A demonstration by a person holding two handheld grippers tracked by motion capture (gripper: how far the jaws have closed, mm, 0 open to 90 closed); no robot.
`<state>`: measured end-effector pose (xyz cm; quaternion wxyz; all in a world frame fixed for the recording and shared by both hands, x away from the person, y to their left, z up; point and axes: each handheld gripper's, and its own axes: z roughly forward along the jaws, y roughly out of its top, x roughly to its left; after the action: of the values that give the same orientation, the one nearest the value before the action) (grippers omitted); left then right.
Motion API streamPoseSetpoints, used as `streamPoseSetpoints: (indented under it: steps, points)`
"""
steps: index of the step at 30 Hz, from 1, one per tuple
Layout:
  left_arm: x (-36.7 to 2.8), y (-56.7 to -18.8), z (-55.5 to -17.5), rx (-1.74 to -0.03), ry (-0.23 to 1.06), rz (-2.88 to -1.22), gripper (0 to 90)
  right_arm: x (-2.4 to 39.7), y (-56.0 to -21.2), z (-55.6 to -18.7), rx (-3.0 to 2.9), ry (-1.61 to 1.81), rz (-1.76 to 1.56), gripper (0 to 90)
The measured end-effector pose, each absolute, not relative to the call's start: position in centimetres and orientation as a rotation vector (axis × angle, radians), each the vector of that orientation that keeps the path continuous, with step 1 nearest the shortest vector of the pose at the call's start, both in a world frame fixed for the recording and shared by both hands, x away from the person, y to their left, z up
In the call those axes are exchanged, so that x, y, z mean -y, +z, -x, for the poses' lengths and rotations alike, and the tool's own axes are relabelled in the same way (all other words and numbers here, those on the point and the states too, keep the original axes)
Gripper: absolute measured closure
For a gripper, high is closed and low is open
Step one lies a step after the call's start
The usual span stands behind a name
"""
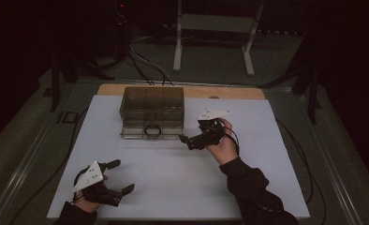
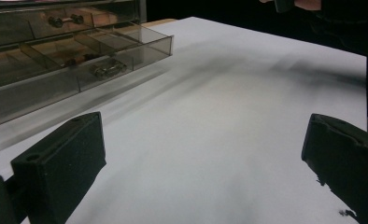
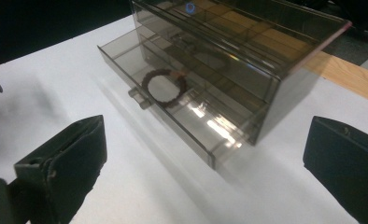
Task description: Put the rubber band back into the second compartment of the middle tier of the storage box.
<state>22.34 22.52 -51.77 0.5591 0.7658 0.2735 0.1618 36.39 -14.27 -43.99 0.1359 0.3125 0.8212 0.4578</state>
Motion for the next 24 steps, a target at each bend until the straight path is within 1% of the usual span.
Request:
streamPoseSetpoints:
  steps: [24]
  points:
    - [-22.6, -51.8, -22.3, -0.650, 0.382, -1.805, 0.4, 21.3, -47.4, -33.7, -2.289, 1.377, -0.972, 0.0]
